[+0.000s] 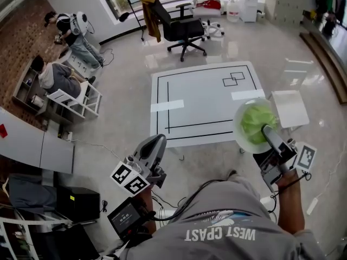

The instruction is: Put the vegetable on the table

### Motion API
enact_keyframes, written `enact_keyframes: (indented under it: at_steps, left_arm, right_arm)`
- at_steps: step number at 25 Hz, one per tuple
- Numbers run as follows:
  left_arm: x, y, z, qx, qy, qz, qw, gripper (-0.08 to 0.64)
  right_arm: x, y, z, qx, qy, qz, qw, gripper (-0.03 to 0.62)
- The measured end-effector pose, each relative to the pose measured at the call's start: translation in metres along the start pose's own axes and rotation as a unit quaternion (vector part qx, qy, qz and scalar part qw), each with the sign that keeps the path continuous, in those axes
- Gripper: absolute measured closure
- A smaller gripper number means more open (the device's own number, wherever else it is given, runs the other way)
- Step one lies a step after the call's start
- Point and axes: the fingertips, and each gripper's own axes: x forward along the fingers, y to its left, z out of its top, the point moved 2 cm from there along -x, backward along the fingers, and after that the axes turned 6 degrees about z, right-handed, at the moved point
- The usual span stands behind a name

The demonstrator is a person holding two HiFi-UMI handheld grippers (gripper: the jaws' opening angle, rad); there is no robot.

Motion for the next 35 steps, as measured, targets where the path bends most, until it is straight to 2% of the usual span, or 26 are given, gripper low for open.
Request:
enact_keyframes:
  at_steps: [7, 13, 18, 22, 28, 35]
  left_arm:
    - [0.049, 0.006, 0.008, 0.006, 0.006, 0.024, 0.9997, 0.552]
    - [0.064, 0.0, 0.0, 0.023, 0.001, 0.051, 0.9985, 0.552]
    - [0.133, -0.011, 0.0, 0.025, 0.004, 0.065, 0.9976, 0.552]
    - [0.141, -0.014, -0.008, 0.025, 0.003, 0.076, 0.9968, 0.552]
    - [0.151, -0.02, -0.018, 0.023, 0.019, 0.074, 0.9968, 0.552]
    - [0.177, -0.01, -0.031, 0.016, 0.033, 0.046, 0.9982, 0.552]
  right_arm:
    - [0.017, -0.035, 0.05, 0.027, 0.01, 0.007, 1.0, 0.268]
    - [0.017, -0.055, 0.068, 0.039, 0.029, 0.035, 0.998, 0.268]
    - [0.023, -0.085, 0.135, 0.056, 0.044, 0.042, 0.997, 0.268]
    - [0.018, -0.094, 0.142, 0.061, 0.057, 0.043, 0.996, 0.268]
    - [0.017, -0.099, 0.143, 0.07, 0.067, 0.046, 0.994, 0.268]
    - [0.009, -0.111, 0.142, 0.067, 0.054, 0.031, 0.996, 0.268]
